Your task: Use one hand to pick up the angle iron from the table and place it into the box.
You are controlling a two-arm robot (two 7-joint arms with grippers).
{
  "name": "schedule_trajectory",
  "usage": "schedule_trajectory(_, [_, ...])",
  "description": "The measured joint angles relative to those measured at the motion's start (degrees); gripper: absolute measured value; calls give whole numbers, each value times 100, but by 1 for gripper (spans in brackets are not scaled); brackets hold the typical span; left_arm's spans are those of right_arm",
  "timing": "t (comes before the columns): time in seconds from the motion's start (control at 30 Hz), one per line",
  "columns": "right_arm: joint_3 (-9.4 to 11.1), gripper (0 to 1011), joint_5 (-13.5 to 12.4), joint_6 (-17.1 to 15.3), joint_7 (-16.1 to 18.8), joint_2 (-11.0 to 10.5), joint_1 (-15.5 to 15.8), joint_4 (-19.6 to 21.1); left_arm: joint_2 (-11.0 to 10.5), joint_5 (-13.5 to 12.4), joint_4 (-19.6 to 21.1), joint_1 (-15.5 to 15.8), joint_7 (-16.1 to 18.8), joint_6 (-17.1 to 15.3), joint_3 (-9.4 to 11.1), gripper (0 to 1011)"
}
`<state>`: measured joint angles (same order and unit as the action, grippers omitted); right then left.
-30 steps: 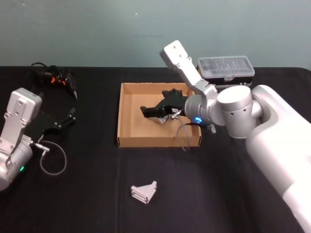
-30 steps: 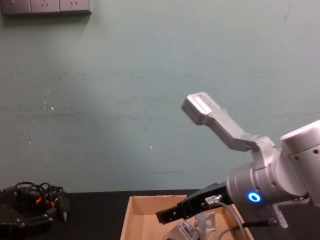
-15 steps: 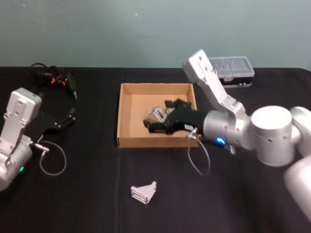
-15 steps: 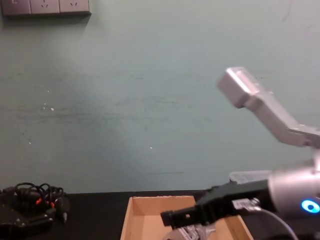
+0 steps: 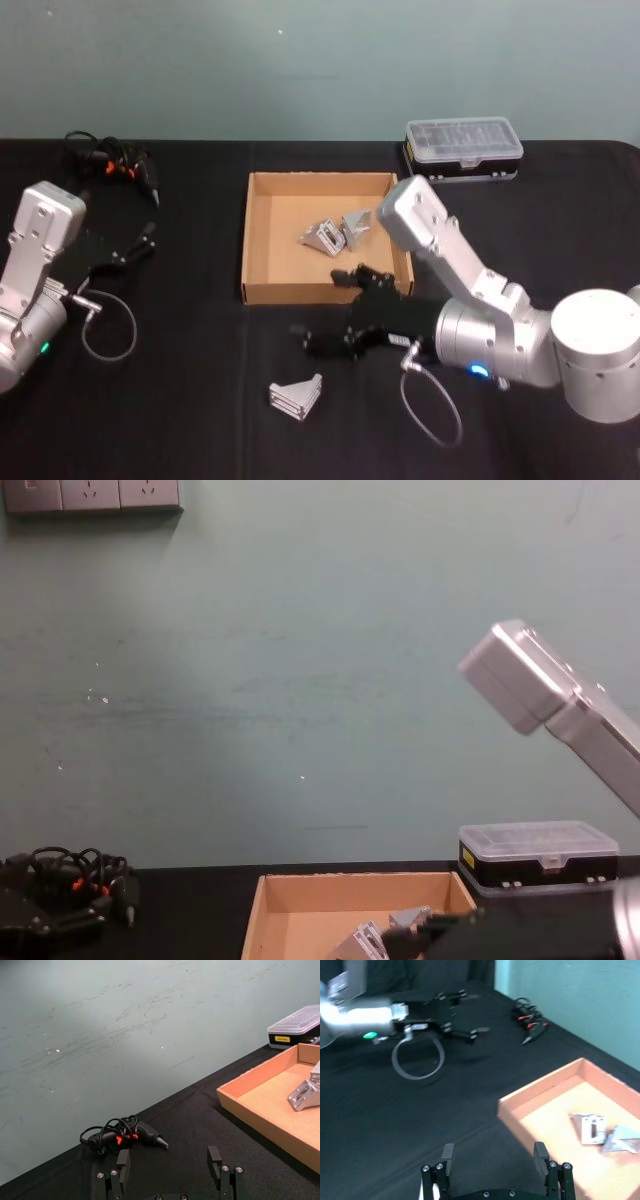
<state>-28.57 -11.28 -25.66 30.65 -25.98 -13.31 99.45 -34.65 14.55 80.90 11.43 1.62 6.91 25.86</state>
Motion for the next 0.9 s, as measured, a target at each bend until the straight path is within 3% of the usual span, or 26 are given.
schedule_trajectory(0.33, [-234,1002,-106,310,342,-396,116,87,0,0,0,0,0,0,0,1011])
schedule_trajectory(0.5, [-404,1002,-137,665,583,-564,71,5,0,0,0,0,0,0,0,1011])
schedule_trajectory(0.9, [-731,1002,14,1326,712,-762,-93,-213,0,0,0,0,0,0,0,1011])
